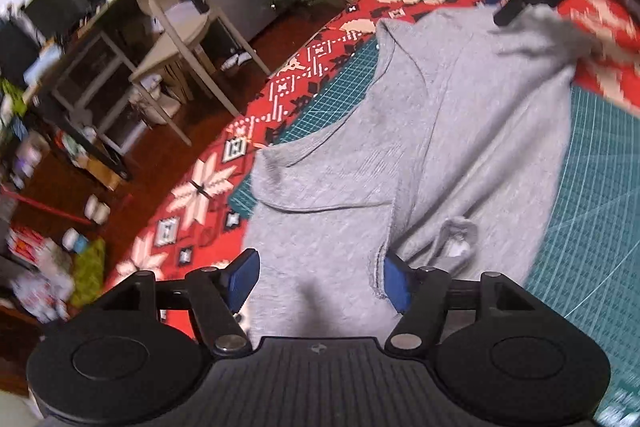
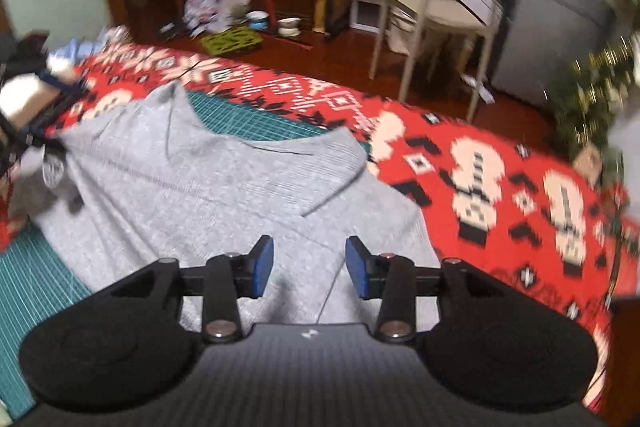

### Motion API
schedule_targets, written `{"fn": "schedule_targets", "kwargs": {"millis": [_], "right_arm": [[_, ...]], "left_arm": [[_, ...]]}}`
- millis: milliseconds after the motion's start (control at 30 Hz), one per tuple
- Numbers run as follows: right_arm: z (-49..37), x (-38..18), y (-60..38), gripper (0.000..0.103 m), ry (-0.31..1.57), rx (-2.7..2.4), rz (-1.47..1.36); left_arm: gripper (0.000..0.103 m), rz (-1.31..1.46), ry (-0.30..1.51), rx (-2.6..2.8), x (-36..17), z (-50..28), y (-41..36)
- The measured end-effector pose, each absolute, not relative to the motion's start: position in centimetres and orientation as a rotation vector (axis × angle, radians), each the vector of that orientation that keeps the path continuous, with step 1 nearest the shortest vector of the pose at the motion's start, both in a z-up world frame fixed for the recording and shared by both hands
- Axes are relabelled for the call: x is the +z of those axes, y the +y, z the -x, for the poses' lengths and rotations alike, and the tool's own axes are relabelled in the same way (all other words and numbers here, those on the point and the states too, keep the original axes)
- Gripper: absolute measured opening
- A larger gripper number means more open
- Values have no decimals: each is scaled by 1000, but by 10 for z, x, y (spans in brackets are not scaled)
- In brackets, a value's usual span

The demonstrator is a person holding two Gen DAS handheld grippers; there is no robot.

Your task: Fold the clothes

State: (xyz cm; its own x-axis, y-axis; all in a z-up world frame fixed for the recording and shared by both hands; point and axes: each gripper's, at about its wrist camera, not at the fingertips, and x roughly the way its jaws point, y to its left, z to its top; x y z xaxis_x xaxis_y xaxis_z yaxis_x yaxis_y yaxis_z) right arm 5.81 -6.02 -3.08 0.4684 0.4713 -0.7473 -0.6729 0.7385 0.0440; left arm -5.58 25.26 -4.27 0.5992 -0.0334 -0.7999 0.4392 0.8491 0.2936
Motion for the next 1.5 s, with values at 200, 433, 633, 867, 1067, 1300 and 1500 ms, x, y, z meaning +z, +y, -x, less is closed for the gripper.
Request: {"fn": "schedule_targets", "kwargs": {"millis": [200,433,633,867,1067,1300,1500], "right_arm": [[-75,-46,-85,47,890,623,82],[-80,-65,-75,33,874,573,138],[-85,-73,-67,31,875,549,141],[-84,-77,-62,31,873,550,154],[-82,-78,-63,24,859,557,152],[-74,-78,-61,21,851,587,161],[-75,-82,-49,6,863,581,178]], "left_arm": [[78,-151,955,-315,-39,44,269],[79,102,886,-152,-36,38,293],[63,-1,853,-291,-28,59,277],[65,-204,852,-378,-53,79,228],[45,-391,844,-256,-80,79,206],[8,-248,812,-172,-73,83,232],[6,-58,819,-108,-61,86,267]]}}
